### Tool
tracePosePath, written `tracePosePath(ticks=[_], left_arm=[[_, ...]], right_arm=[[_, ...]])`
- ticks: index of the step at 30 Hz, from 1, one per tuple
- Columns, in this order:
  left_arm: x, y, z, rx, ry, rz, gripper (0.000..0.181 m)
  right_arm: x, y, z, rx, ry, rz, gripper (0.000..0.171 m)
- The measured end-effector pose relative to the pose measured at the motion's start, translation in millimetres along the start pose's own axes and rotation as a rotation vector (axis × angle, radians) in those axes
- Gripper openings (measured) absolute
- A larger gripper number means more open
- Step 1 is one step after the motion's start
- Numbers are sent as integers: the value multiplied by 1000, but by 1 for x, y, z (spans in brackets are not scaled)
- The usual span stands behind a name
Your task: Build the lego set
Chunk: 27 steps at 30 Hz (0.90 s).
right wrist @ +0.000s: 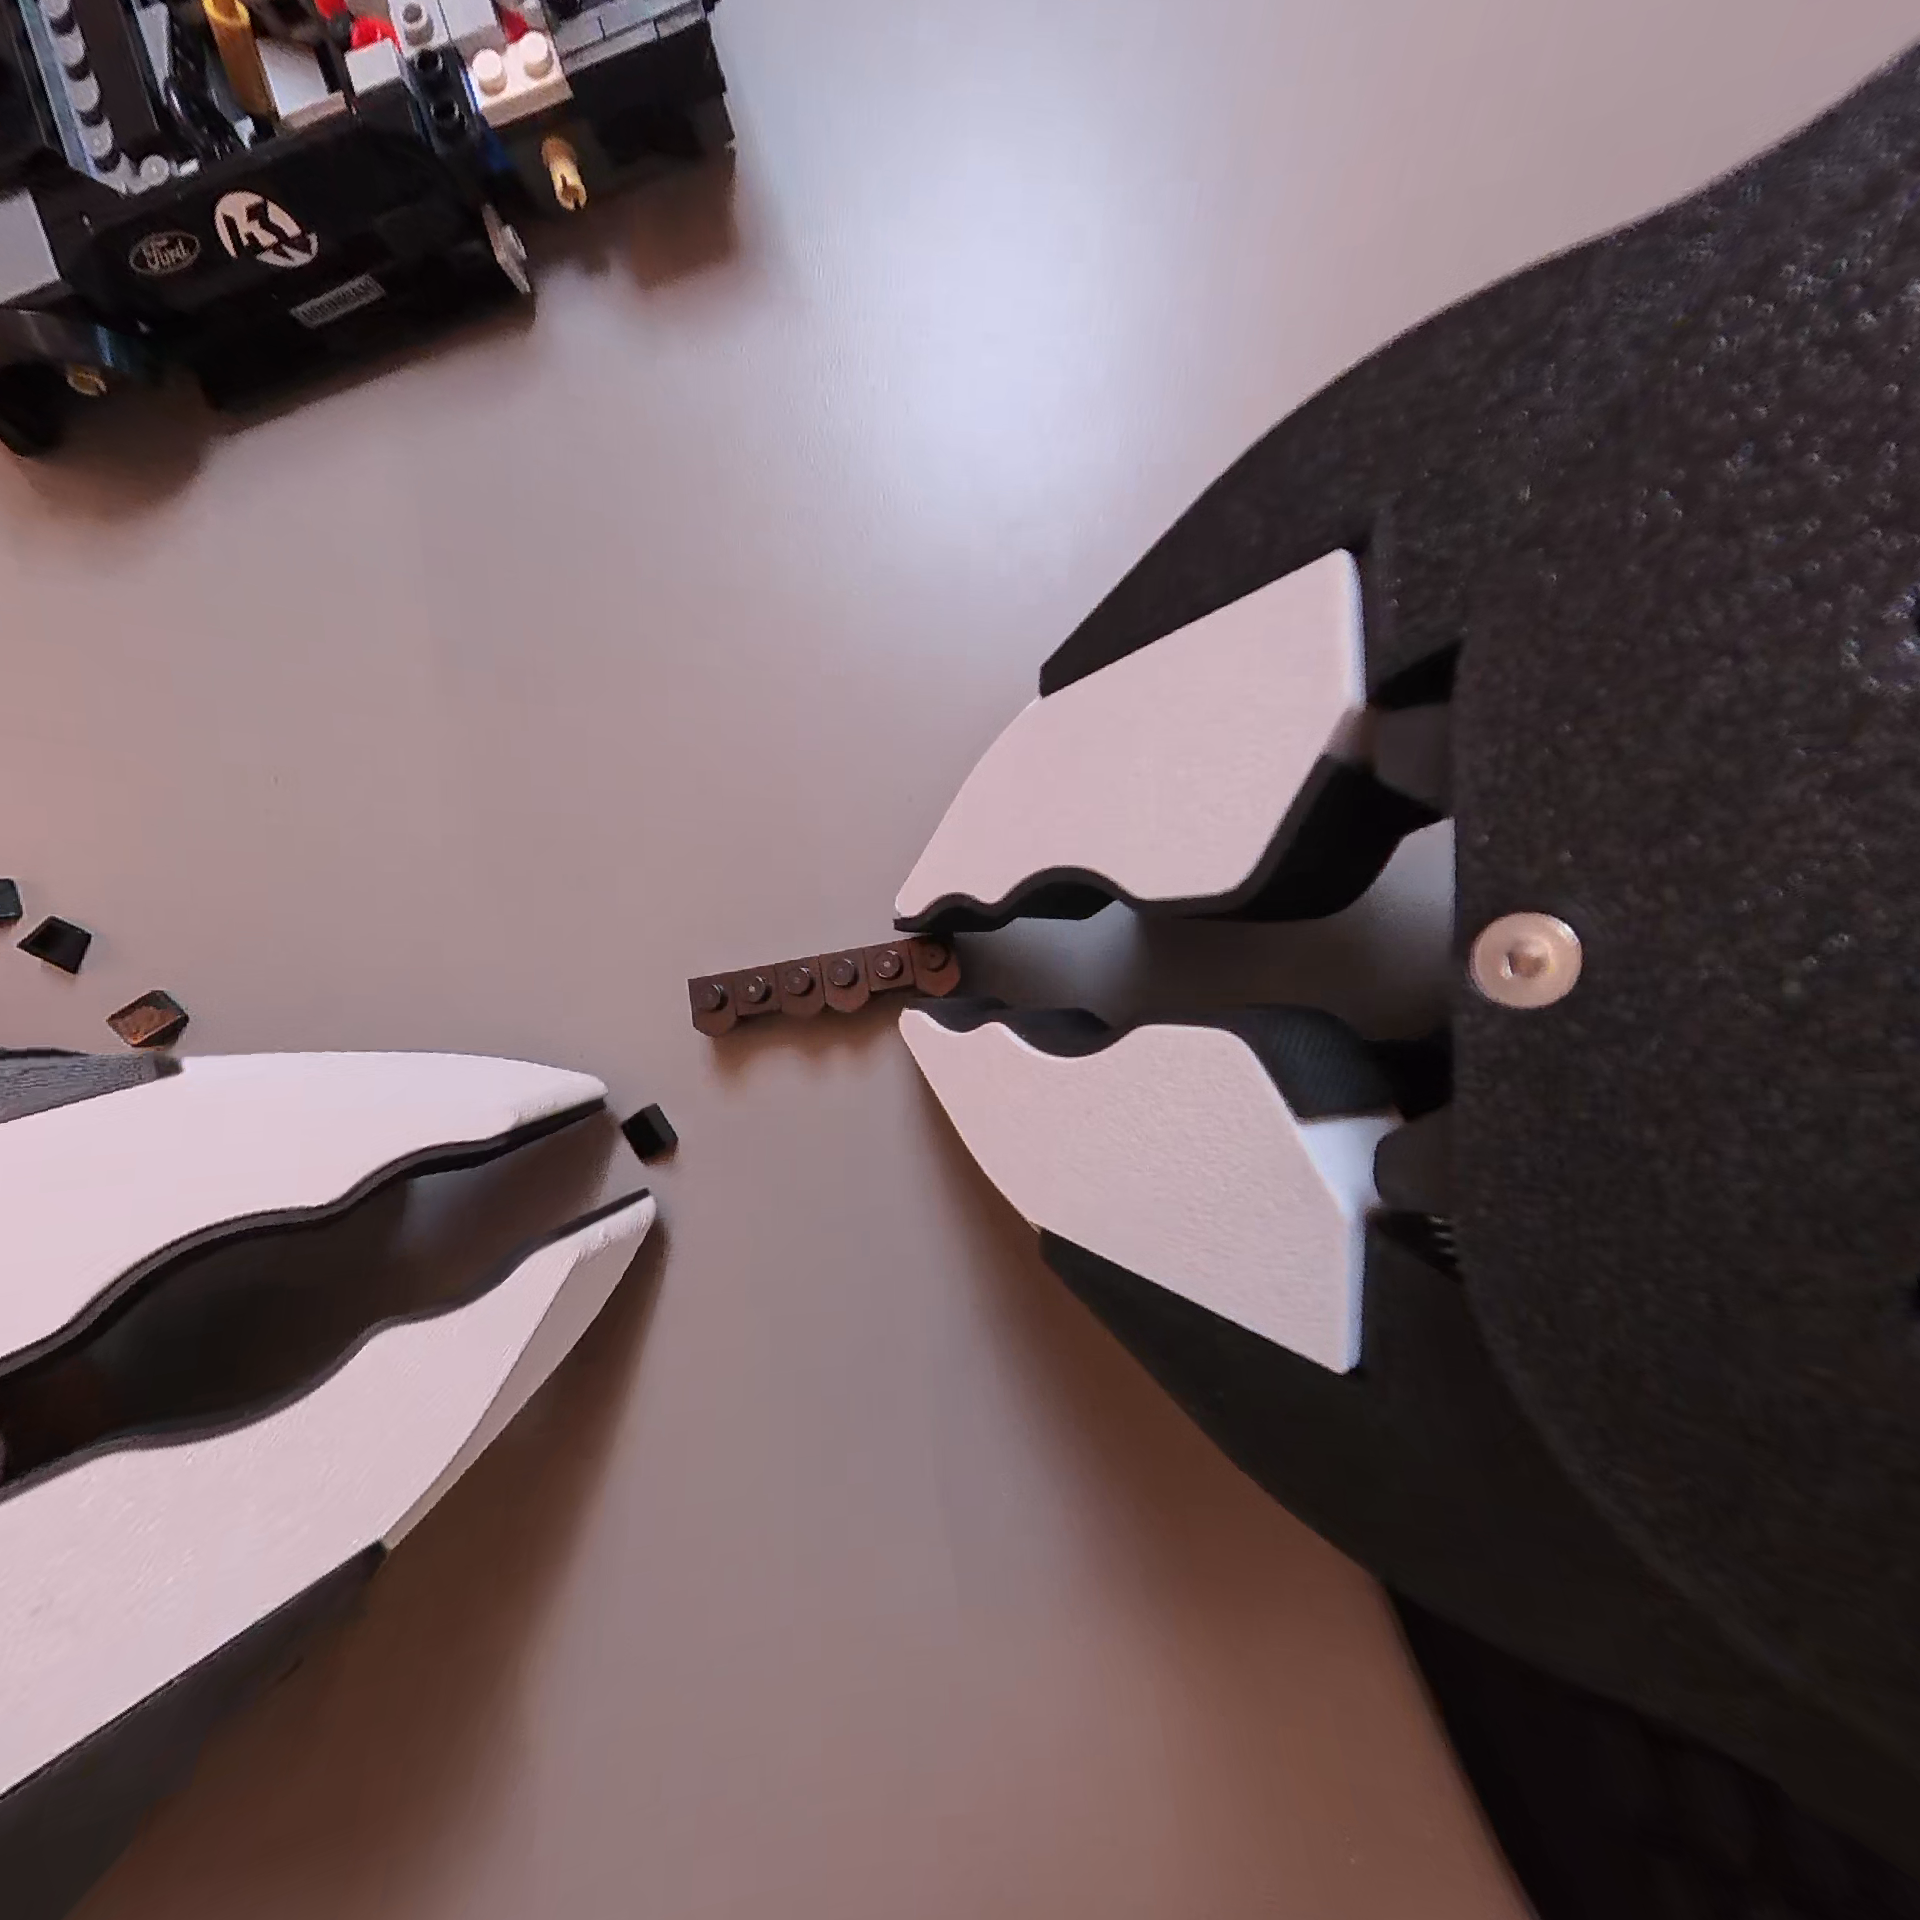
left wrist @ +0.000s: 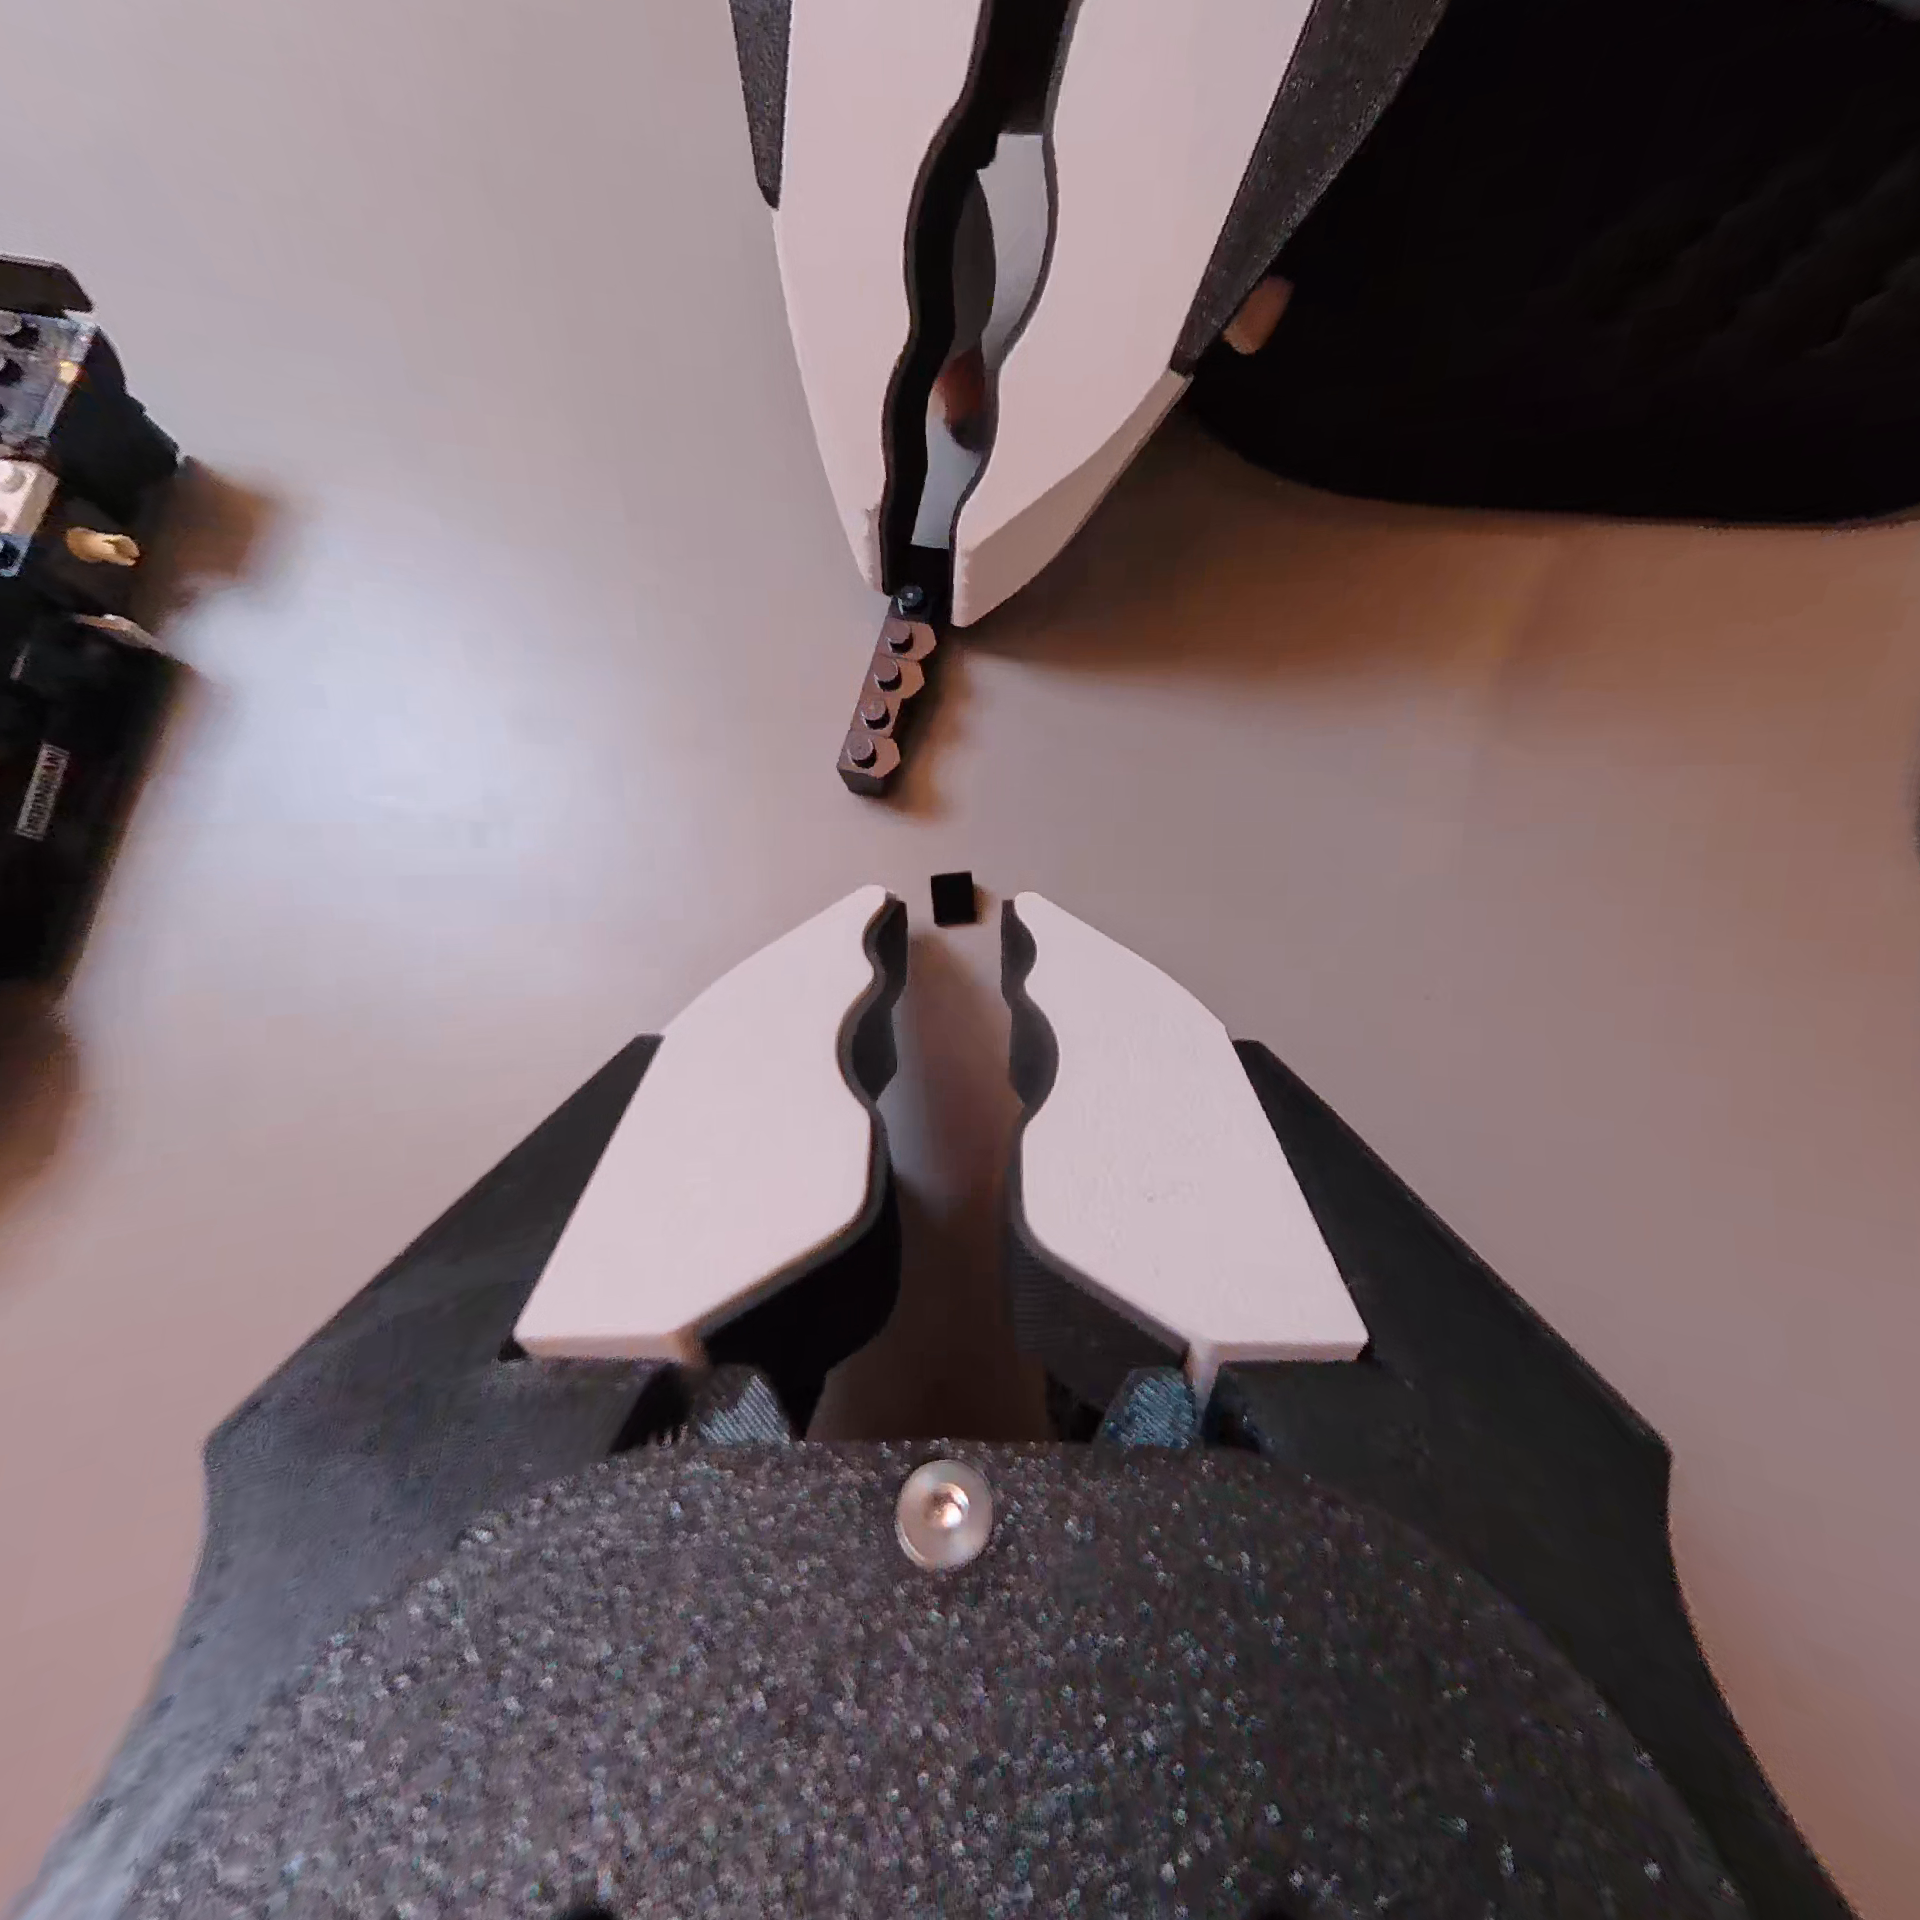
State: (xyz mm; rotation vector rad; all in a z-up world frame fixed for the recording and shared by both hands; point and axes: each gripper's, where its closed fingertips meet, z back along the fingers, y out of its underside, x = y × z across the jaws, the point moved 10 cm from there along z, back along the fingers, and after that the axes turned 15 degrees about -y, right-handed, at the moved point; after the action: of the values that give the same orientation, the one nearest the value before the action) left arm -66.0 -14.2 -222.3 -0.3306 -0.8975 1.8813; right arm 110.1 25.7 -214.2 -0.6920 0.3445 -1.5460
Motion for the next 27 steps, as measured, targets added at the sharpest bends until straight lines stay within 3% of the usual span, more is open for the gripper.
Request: tracePosePath(ticks=[12, 19, 27], left_arm=[[-2, -5, -6, 36, 2, -71, 8], [11, -9, 11, -110, 20, -107, 8], [13, -11, -3, -27, 81, -129, 8]], right_arm=[[3, -5, -5, 18, -30, 51, 12], [6, -10, -10, 0, -58, 50, 11], [7, -11, -12, -14, -68, 63, 11]])
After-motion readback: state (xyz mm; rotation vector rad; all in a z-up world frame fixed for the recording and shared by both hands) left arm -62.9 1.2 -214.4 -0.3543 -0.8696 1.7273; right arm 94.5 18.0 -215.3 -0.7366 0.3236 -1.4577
